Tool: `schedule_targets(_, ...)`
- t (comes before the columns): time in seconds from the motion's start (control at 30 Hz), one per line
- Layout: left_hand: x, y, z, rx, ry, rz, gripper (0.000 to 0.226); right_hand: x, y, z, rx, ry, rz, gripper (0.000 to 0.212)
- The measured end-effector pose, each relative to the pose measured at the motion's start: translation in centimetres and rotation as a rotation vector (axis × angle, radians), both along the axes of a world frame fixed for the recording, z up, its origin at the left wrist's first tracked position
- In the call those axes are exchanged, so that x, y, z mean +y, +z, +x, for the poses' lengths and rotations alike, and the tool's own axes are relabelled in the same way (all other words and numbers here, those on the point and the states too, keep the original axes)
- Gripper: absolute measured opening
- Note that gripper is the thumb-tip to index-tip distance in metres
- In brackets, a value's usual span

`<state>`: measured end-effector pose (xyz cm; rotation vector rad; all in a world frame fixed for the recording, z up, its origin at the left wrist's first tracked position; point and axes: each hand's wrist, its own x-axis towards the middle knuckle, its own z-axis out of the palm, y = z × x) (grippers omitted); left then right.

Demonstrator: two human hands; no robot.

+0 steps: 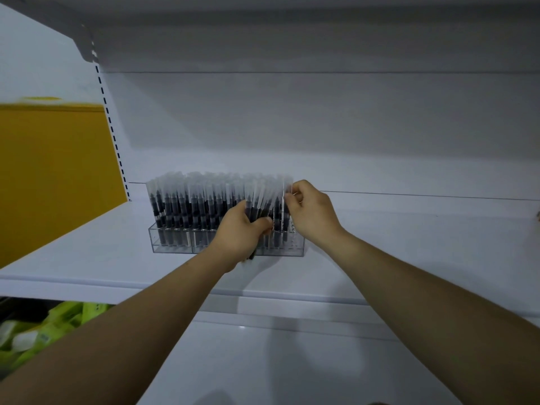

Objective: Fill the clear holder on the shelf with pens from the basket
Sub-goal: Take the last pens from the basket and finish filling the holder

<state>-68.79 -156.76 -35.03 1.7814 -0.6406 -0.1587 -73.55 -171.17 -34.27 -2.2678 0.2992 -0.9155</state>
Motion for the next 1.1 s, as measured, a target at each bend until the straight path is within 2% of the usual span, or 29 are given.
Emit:
schedule_targets(0.1,-0.2,-0.2,0.2,0.024,0.006,-0.021,0.043,-0.2,0.1,0.3,0.013,-0.033,-0.005,0.013)
schedule_targets(0.23,-0.4,-0.3,0.1,0.032,0.003,-0.039,0.031,-0.3,0.1,0.6,0.051,-0.052,-0.015,0.014)
schedule_targets(0.43,-0.8,-0.5,-0.1,0.046,0.021,-0.047,0.046,-0.2,0.7,0.6,0.17,-0.086,-0.104,0.017)
schedule_targets(0.53,-0.7,-0.3,-0.3,0.039,0.037,-0.051,0.044,-0.2,0.4,0.6,0.236,-0.089,-0.14,0.022)
schedule_targets(0.6,-0.5,-0.2,-0.4,0.021,0.049,-0.055,0.04,-0.2,0.4,0.3,0.166,-0.092,-0.123,0.025)
schedule_targets(0.7,-0.5,0.3,-0.8,0.007,0.046,-0.066,0.033,0.1,1.3,-0.9,-0.043,-0.021,0.029,0.026)
schedule_targets(0.8,-1.1,0.7,-1.3,-0.009,0.011,-0.072,0.013,0.4,1.8,-1.9,-0.044,0.131,0.132,0.018)
schedule_targets(0.87,-1.7,0.8,-1.5,-0.025,-0.012,-0.072,0.008,0.1,1.7,-1.8,-0.04,0.169,0.212,0.008)
schedule_targets(0.97,-2.2,0.6,-1.5,-0.053,0.023,-0.058,0.005,-1.0,1.6,-1.3,-0.091,0.126,0.303,0.008)
schedule_targets(1.1,-2.1,-0.1,-0.9,0.024,0.017,-0.09,0.007,-2.9,2.9,-1.1,-0.273,0.027,0.413,0.013)
